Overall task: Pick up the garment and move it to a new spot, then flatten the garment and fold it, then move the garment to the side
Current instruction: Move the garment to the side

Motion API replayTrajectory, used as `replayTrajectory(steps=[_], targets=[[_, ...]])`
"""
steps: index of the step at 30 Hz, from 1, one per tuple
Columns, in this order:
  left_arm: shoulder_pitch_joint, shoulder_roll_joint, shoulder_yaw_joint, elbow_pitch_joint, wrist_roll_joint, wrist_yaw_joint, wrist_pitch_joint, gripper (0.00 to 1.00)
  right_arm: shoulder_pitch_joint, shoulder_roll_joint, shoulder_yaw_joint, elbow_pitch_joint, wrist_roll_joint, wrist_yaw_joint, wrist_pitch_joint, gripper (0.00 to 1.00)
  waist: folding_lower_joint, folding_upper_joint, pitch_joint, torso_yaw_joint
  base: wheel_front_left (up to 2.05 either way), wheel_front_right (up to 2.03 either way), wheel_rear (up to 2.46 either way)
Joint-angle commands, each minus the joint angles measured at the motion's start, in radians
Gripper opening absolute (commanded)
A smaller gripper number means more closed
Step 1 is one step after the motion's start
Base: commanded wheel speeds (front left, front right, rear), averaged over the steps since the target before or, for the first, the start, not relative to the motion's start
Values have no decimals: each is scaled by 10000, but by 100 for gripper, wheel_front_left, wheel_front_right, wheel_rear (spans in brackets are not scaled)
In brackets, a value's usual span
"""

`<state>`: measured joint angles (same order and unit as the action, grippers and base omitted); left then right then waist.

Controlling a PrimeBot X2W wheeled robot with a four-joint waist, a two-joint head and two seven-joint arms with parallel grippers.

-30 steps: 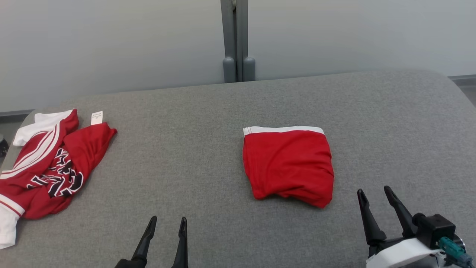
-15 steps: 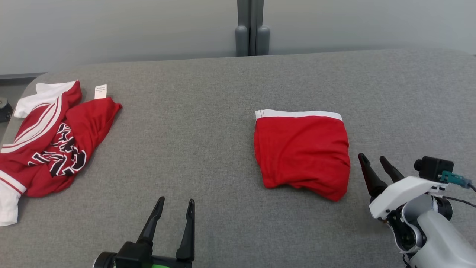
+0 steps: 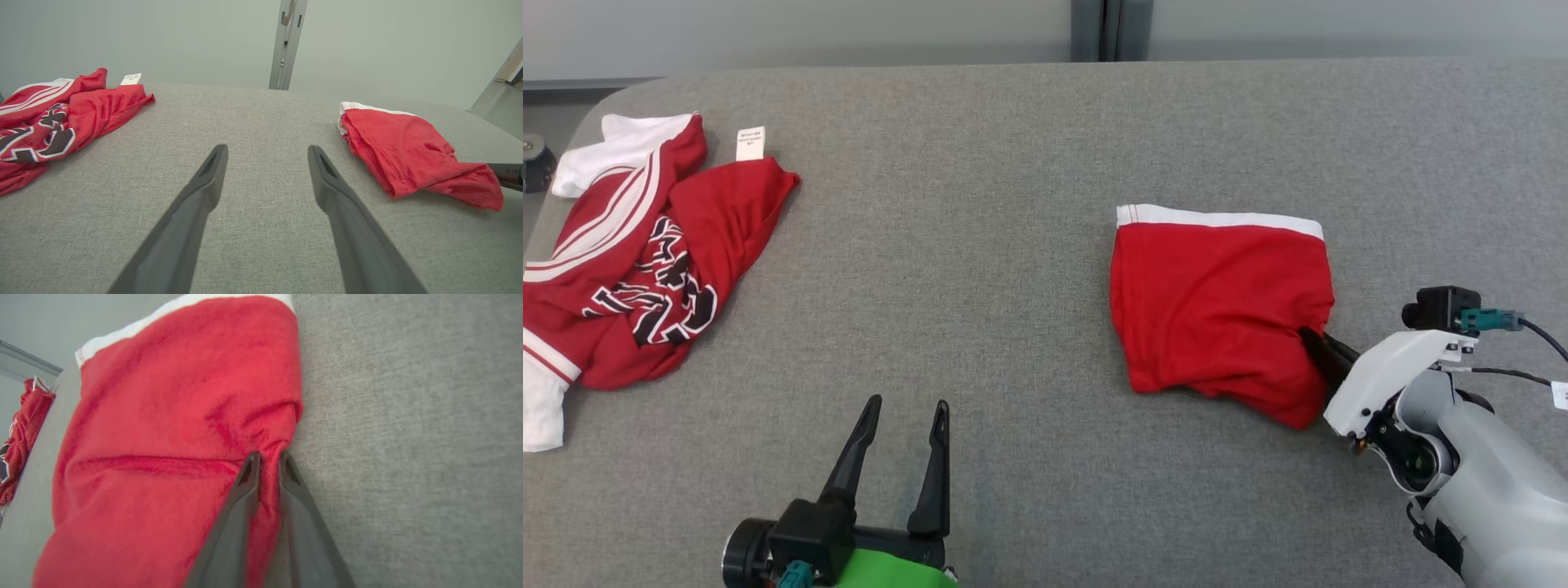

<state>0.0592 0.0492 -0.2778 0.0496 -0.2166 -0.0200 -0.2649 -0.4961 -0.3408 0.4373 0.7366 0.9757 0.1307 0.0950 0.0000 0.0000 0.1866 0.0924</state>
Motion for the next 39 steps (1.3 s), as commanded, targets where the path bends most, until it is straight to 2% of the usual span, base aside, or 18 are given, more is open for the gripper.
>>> replayTrajectory(steps=[1, 6, 10, 13, 18, 26, 32, 33, 34, 37, 39], targets=[[-212, 28, 58, -76, -23, 64, 11, 100, -84, -162, 199, 7, -64, -7, -177, 0, 0, 0, 230, -100, 0, 0, 0], [-423, 28, 176, -379, 96, 130, 11, 100, -507, -1288, 1124, -196, -1048, -9, -1253, 0, 0, 0, 772, -668, 0, 0, 0], [-674, 30, 250, -587, 328, -36, 11, 100, -878, -2356, 1866, -370, -1786, -7, -1886, 0, 0, 0, 1370, -1306, 0, 0, 0], [-1000, 31, 265, -768, 608, -236, 11, 100, -1140, -3024, 2098, -278, -1912, -7, -2099, 0, 0, 0, 1937, -1695, 0, 0, 0], [-1626, 34, 202, -1325, 761, -466, 11, 100, -1771, -3913, 1933, 281, -2120, -7, -2737, 0, 0, 0, 2829, -2127, 0, 0, 0], [-2292, 42, -95, -2473, 1309, -698, 11, 100, -3233, -4438, 1463, 1660, -2789, -7, -3450, 0, 0, 0, 3653, -2472, 0, 0, 0], [-2379, 40, -117, -2662, 1429, -839, 11, 100, -4166, -4719, 1023, 2927, -3207, -7, -3567, 0, 0, 0, 3706, -2358, 0, 0, 0], [-2364, 40, -98, -2627, 1431, -839, 11, 100, -4341, -4844, 943, 3191, -3427, -7, -3590, 44, 0, 0, 3680, -2312, 0, 0, 0], [-2355, 40, -92, -2589, 1443, -852, 11, 100, -4501, -4894, 878, 3363, -3628, -7, -3609, 100, 0, 0, 3649, -2274, 0, 0, 0], [-2300, 39, -64, -2500, 1376, -880, 11, 100, -4913, -4847, 327, 3110, -4533, -7, -3609, 100, 0, 0, 3422, -2180, 0, 0, 0], [-2241, 39, -77, -2433, 1268, -871, 11, 100, -4647, -4484, -234, 2661, -5094, -6, -3597, 100, 0, 0, 3154, -2119, 0, 0, 0]])
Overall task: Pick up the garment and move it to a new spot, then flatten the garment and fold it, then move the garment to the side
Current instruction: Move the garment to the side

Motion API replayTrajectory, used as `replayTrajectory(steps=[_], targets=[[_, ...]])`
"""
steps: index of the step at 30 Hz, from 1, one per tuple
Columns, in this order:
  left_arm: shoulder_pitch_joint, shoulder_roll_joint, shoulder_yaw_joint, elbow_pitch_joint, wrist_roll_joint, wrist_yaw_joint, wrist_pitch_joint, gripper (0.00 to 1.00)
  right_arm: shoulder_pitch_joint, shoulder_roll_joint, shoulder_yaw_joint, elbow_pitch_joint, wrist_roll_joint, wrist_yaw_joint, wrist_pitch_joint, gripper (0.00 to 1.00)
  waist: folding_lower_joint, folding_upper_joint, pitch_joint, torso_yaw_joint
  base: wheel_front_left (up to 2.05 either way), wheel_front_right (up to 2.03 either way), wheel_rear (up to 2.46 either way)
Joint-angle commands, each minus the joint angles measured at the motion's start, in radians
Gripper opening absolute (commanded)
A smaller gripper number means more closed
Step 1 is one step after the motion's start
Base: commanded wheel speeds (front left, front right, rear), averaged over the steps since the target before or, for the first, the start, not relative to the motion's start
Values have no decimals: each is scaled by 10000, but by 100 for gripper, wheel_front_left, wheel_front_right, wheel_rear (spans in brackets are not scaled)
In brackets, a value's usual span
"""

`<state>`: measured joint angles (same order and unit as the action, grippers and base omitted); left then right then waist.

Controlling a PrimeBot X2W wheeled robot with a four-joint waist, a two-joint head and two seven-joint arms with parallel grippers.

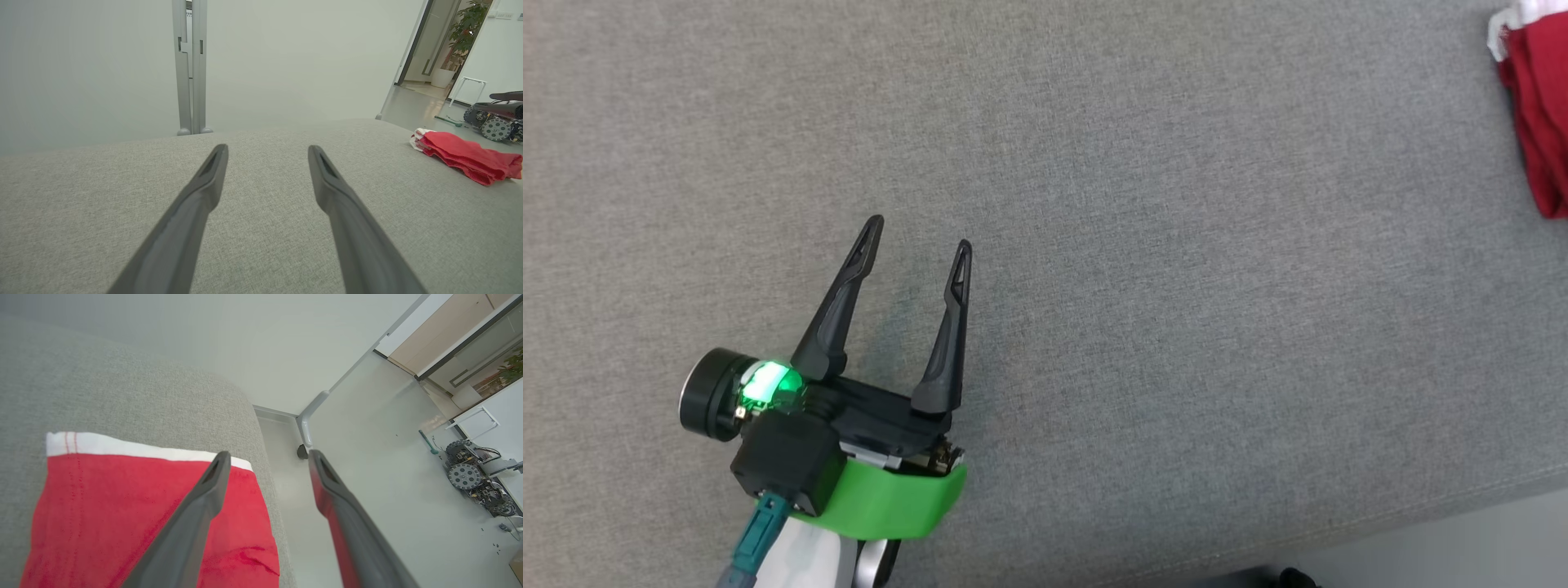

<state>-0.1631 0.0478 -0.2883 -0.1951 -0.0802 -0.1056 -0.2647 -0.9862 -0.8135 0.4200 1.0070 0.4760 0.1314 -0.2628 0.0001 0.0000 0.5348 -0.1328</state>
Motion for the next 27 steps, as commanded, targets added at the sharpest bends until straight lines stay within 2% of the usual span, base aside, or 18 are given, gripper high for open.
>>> replayTrajectory(steps=[1, 4, 9, 10, 13, 19, 24, 27], targets=[[13, 49, 7, 50, -133, 1, 10, 100, 471, 439, -280, -259, -353, -13, -19, 100, -1, 0, -475, 159, 0, 0, 0], [202, 51, -88, 215, -330, 122, 10, 100, 1290, 1320, -1204, -1316, -994, -15, -22, 100, -1, 0, -1103, 245, 0, 0, 0], [658, 51, -134, 762, -735, 420, 11, 100, 3217, 3003, -1881, -3125, -1481, -14, -24, 100, -1, 0, -2325, 419, 0, 0, 0], [876, 51, -73, 1070, -902, 592, 8, 100, 4011, 3632, -2189, -3759, -1495, -15, -24, 100, -1, 0, -2868, 526, 0, 0, 0], [1287, 51, 139, 1589, -1284, 855, 10, 100, 5433, 4691, -2684, -4735, -1585, -14, -23, 100, -1, 0, -3610, 770, 0, 0, 0], [2117, 48, 663, 2560, -1536, 1248, 10, 100, 7906, 6316, -3402, -6555, -2239, -12, -26, 100, -1, 0, -4896, 1170, 0, 0, 0], [2679, 48, 856, 2476, -1218, 1225, 10, 100, 9720, 6860, -3513, -8619, -2718, -14, -26, 100, -1, 0, -5511, 1440, 0, 0, 0], [3026, 48, 1020, 2271, -1112, 1295, 10, 100, 10540, 6913, -3459, -9417, -2804, -12, -26, 100, -1, 0, -5726, 1517, 0, 0, 0]])
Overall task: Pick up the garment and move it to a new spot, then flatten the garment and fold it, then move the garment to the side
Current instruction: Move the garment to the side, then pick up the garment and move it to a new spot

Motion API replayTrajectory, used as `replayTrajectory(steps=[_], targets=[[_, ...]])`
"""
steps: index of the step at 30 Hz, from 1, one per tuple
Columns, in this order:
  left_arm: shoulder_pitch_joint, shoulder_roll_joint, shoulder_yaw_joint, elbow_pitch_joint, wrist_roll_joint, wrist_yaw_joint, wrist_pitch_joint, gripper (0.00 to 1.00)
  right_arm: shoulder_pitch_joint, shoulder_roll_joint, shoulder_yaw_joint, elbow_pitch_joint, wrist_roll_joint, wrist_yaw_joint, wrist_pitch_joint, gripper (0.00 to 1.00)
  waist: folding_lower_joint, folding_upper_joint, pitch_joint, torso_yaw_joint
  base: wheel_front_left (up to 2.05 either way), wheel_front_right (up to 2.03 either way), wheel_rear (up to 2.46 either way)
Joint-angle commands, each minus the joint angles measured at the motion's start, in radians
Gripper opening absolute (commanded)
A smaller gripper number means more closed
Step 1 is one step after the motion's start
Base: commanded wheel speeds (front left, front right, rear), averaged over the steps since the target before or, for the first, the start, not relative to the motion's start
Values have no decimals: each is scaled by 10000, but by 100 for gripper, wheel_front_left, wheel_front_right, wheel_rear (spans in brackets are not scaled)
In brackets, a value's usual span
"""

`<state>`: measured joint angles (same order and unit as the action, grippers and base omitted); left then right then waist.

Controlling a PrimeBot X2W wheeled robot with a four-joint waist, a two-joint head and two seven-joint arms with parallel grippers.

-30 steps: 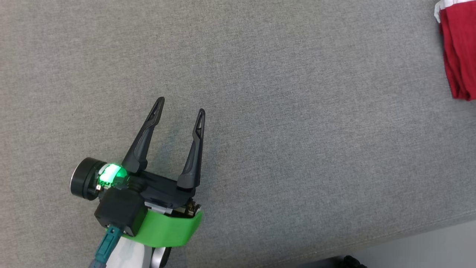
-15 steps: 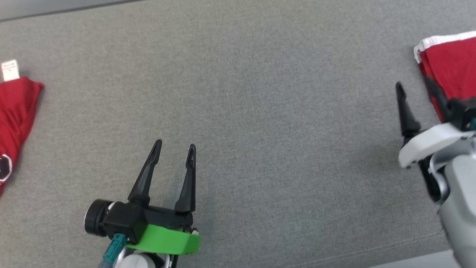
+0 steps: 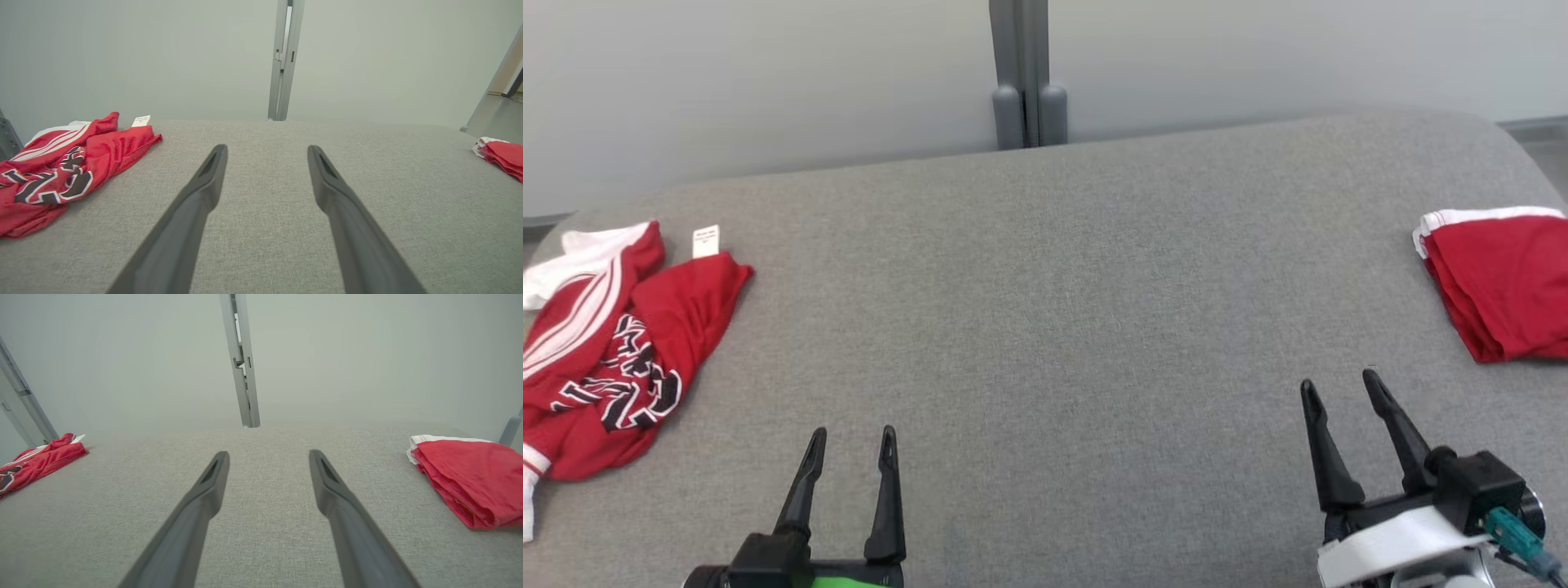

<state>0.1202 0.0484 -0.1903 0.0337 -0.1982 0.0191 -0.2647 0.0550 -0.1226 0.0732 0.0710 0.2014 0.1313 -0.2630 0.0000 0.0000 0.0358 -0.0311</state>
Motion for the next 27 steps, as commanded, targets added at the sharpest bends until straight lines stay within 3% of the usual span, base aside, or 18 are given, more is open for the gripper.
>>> replayTrajectory(steps=[1, 11, 27], targets=[[335, 41, 80, -114, 119, 50, 10, 100, 397, 15, 18, -280, -50, -10, -24, 100, 0, 0, -818, 514, 0, 0, 0], [1325, 41, 279, -182, 101, -122, 10, 100, 1341, 115, -30, -684, 108, -10, -24, 100, 0, 0, -1148, 459, 0, 0, 0], [939, 41, 181, -149, 19, -93, 10, 100, 1173, 124, 44, -692, 133, -10, -25, 100, 0, 0, -1049, 392, 0, 0, 0]])
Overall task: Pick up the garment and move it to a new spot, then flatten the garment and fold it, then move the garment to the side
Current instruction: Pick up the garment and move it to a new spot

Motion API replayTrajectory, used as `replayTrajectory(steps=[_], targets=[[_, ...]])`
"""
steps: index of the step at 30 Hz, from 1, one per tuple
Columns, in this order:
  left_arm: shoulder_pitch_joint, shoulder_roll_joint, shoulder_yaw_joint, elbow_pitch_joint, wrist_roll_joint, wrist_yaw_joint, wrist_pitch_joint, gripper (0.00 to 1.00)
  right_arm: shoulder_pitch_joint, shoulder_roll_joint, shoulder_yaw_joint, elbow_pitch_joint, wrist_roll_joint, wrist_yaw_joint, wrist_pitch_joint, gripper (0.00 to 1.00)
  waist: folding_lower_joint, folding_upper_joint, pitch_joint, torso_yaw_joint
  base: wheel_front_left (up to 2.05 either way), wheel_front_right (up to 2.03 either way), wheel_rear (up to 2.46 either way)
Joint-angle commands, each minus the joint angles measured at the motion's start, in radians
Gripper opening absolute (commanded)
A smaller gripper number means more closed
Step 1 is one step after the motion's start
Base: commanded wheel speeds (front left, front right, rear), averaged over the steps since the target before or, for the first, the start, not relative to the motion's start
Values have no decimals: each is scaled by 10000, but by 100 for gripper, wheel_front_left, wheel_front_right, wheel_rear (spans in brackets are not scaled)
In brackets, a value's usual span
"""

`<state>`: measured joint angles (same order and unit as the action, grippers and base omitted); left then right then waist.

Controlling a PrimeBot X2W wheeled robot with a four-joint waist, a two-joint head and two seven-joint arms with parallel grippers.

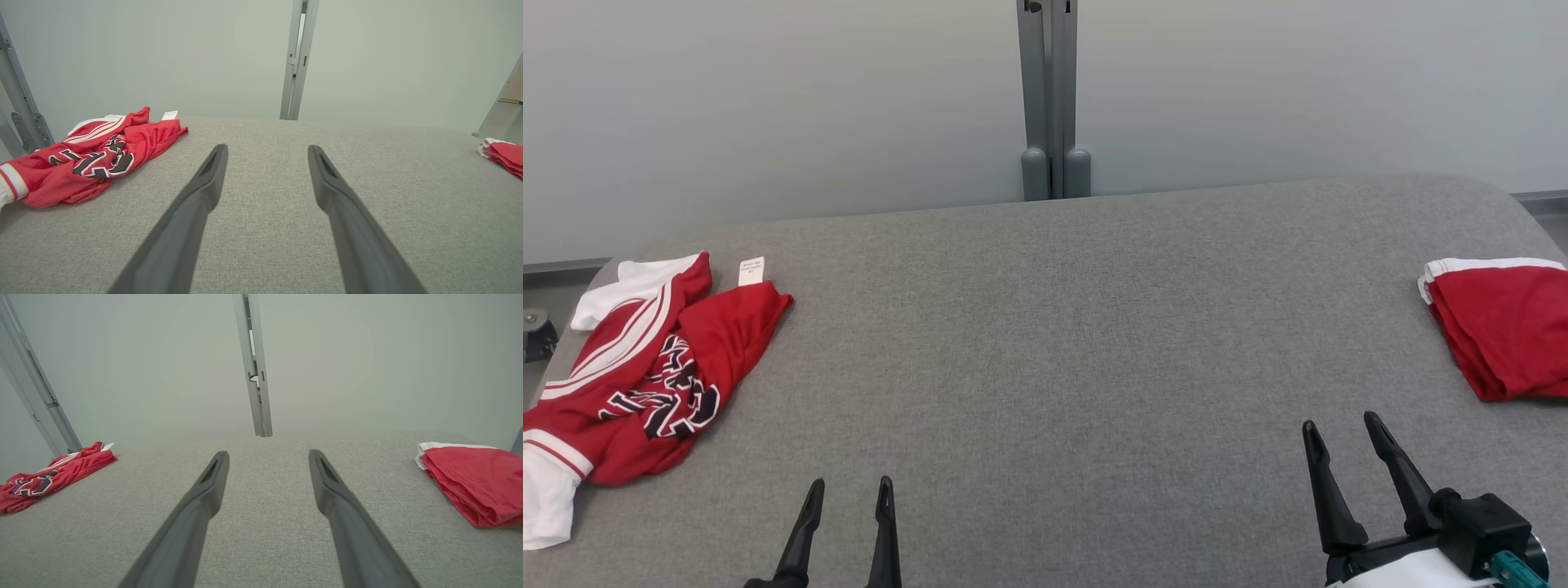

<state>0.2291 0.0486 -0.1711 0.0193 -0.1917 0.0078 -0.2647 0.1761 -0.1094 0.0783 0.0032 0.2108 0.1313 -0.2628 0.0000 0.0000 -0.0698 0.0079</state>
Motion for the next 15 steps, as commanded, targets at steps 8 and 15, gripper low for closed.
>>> replayTrajectory(steps=[8, 15], targets=[[-388, 39, 14, 36, 3, 44, 10, 100, -107, 22, -49, 67, 10, -10, -27, 100, 0, 0, 88, -5, 0, 0, 0], [-454, 39, -10, 104, 87, -31, 10, 100, -127, 48, -64, 59, -10, -10, -27, 100, 0, 0, 139, -10, 0, 0, 0]])
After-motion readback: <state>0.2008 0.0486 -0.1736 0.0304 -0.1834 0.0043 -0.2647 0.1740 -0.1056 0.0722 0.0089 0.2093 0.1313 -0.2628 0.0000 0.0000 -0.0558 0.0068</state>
